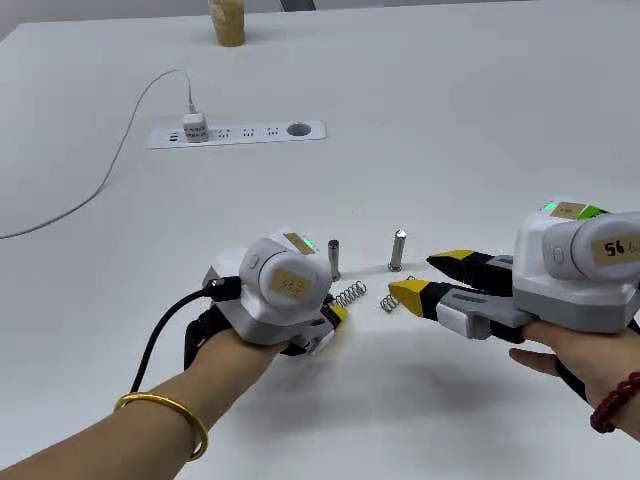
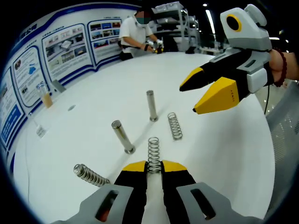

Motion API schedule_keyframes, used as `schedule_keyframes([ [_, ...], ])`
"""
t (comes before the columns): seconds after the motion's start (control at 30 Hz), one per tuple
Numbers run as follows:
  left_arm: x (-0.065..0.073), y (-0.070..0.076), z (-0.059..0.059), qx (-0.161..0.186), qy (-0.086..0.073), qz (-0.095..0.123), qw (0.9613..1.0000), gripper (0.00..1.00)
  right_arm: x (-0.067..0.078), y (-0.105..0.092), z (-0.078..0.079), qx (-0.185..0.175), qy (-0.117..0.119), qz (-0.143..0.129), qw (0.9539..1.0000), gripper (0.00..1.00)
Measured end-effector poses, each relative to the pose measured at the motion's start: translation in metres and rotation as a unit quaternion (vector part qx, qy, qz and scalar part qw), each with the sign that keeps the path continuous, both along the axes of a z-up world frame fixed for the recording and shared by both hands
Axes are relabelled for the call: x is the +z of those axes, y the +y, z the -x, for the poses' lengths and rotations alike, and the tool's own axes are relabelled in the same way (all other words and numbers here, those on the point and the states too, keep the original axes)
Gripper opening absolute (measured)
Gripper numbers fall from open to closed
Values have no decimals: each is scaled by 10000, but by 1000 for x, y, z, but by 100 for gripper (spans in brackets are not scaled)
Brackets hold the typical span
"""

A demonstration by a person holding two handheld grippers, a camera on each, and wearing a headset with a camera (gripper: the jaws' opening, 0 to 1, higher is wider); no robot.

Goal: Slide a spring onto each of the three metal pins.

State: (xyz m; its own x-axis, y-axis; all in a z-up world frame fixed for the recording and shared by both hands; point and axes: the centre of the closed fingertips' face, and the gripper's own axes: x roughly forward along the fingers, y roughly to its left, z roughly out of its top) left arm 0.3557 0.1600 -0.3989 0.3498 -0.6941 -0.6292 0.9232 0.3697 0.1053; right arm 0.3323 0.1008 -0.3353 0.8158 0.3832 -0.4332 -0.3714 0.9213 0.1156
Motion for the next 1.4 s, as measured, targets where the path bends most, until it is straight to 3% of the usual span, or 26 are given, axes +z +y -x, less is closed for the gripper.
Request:
schedule_keyframes([
  [0.1, 0, 1, -1, 90, 61, 30, 9999, 11, 1, 2, 0, -19, 2, -54, 10000, 36],
  [0.23, 1, 5, 0, 254, 311, 178, 9990, 10, 4, 5, -1, -64, -25, -174, 9998, 36],
  [0.33, 10, 5, 1, 339, 302, 432, 9980, 10, 7, 8, -3, -76, -66, -258, 9996, 36],
  [0.4, 21, 5, 2, 337, 215, 650, 9971, 10, 9, 11, -4, -66, -106, -323, 9994, 35],
  [0.63, 45, 9, 7, 375, -25, 1043, 9938, 10, 23, 15, -10, -134, -202, -683, 9974, 34],
  [0.73, 55, 11, 11, 394, -89, 1242, 9914, 10, 36, 22, -14, -143, -274, -1305, 9910, 32],
  [0.87, 62, 13, 15, 406, -182, 1381, 9894, 10, 38, 24, -17, -88, -251, -1361, 9903, 31],
  [1.0, 75, 14, 19, 459, -269, 1653, 9848, 10, 40, 31, -18, -119, -91, -1767, 9842, 30],
  [1.07, 81, 15, 21, 490, -344, 1738, 9830, 10, 40, 34, -18, -109, -65, -1840, 9828, 29],
  [1.13, 85, 17, 21, 519, -384, 1801, 9815, 10, 41, 37, -17, -149, 40, -2031, 9790, 28],
  [1.23, 95, 22, 21, 651, -437, 2023, 9762, 10, 45, 44, -17, -179, 147, -2397, 9706, 26],
  [1.4, 106, 26, 23, 716, -452, 2224, 9713, 11, 51, 57, -16, -90, 215, -2767, 9607, 22],
])
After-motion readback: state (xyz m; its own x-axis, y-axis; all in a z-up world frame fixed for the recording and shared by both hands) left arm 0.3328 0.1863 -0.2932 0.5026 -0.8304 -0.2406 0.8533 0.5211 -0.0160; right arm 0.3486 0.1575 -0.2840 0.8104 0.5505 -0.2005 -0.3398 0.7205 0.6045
